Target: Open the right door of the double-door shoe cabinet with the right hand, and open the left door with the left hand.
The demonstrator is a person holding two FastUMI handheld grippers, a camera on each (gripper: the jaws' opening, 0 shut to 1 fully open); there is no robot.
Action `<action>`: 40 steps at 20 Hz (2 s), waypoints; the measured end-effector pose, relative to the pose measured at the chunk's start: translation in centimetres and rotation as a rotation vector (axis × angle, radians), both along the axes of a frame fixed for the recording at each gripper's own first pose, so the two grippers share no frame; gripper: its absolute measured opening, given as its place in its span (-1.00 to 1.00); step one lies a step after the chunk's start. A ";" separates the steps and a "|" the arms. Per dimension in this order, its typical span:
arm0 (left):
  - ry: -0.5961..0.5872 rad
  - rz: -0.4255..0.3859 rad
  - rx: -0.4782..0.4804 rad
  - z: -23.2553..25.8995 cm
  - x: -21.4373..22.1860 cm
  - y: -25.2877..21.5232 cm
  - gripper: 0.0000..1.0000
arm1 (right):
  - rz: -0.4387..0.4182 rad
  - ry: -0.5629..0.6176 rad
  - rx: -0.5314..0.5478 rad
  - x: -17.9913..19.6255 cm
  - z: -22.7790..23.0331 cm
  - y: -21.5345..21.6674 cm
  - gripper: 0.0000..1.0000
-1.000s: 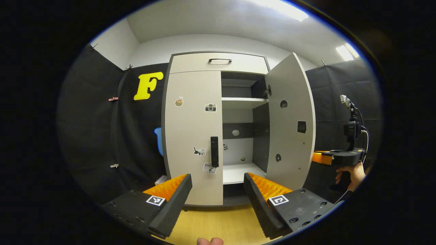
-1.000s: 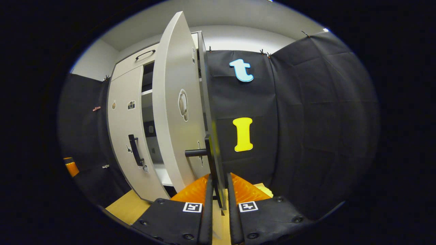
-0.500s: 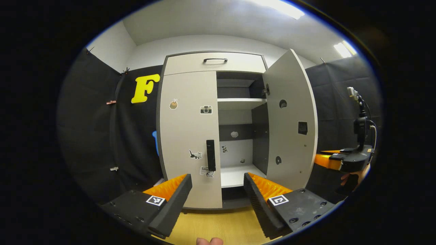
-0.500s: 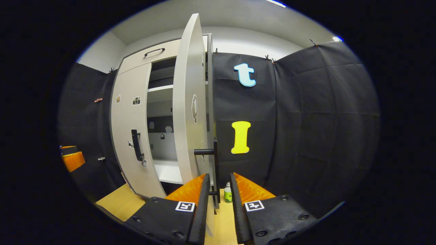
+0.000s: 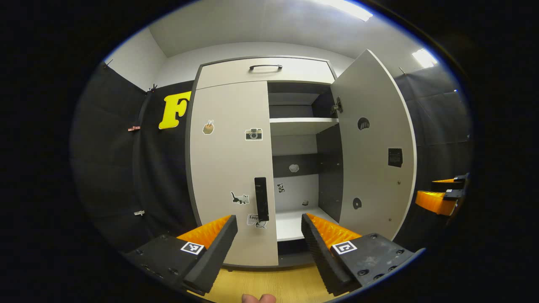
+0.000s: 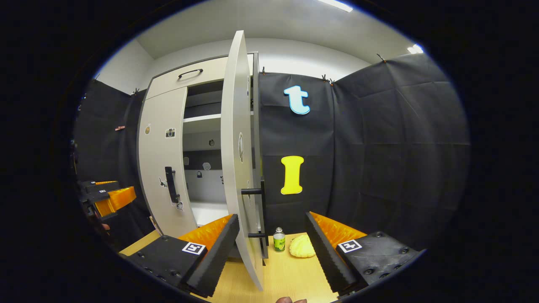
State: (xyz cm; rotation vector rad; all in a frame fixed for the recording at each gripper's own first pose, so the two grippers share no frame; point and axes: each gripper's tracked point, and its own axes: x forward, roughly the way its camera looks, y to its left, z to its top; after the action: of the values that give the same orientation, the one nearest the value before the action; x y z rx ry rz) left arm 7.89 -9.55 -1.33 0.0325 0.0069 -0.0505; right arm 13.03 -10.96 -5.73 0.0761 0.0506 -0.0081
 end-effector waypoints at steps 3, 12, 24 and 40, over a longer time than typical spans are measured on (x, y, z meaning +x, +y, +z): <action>0.000 -0.008 0.008 -0.6 2.9 -0.6 0.89 | -0.010 -0.012 0.008 -0.8 0.5 0.2 0.97; 0.049 0.053 0.025 -3.4 12.8 0.3 0.89 | -0.033 -0.048 -0.032 -2.0 2.0 0.0 0.97; 0.056 0.097 -0.002 -4.8 20.6 2.4 0.75 | -0.101 -0.061 -0.049 -2.5 2.8 -1.8 0.97; 0.086 -0.028 -0.090 -5.6 20.8 2.1 -0.56 | -0.086 -0.065 -0.062 -3.3 3.2 -1.1 0.97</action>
State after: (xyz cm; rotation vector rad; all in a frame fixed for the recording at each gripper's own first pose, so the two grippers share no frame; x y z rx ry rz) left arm 28.72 -7.48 -6.91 -0.0597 0.0902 -0.0797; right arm 9.76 -12.01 -2.57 0.0169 -0.0176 -0.0931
